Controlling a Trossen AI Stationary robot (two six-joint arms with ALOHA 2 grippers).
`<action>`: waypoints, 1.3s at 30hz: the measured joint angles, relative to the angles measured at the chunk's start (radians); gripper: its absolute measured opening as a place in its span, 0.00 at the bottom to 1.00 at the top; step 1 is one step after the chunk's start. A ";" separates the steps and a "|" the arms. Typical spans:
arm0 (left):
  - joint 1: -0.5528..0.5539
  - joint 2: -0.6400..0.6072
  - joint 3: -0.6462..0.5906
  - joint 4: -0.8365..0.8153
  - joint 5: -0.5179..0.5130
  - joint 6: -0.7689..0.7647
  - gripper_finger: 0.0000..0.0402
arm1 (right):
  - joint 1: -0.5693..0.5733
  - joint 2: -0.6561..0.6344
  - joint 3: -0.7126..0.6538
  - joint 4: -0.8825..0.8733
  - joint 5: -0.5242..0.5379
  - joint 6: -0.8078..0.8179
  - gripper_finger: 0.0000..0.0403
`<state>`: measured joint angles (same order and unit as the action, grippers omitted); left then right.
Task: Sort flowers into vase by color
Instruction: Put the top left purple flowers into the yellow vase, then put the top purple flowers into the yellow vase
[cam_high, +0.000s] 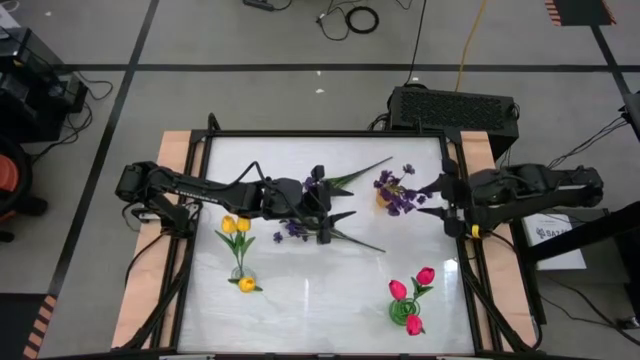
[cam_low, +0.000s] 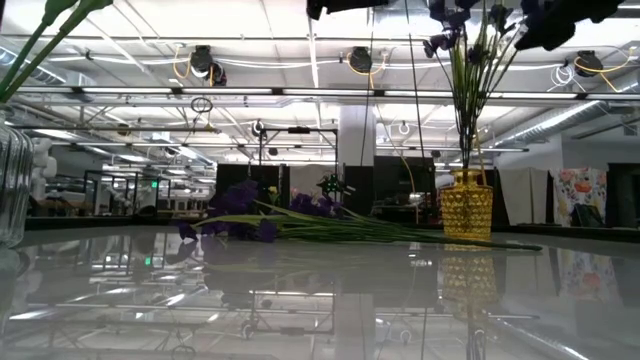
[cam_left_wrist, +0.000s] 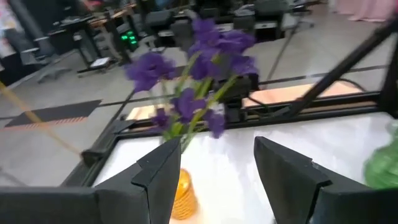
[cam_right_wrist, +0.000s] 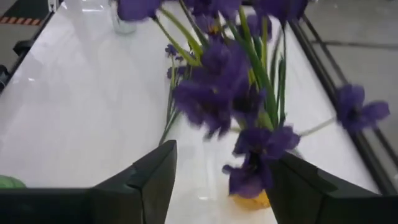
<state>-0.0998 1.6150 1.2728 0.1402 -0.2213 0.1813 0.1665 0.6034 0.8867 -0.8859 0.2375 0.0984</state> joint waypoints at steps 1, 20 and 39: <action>0.000 0.000 0.000 -0.002 -0.018 -0.010 0.52 | 0.000 -0.004 0.000 -0.016 -0.001 0.021 0.55; 0.123 0.000 0.151 -0.224 -0.122 -0.124 0.52 | 0.000 -0.045 0.049 -0.173 -0.008 0.175 0.55; 0.335 0.177 0.176 -0.365 0.022 -0.291 0.52 | 0.000 -0.046 0.301 -0.322 -0.002 0.113 0.52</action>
<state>0.2357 1.7921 1.4489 -0.2243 -0.1988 -0.1101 0.1661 0.5579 1.1881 -1.2083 0.2356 0.2112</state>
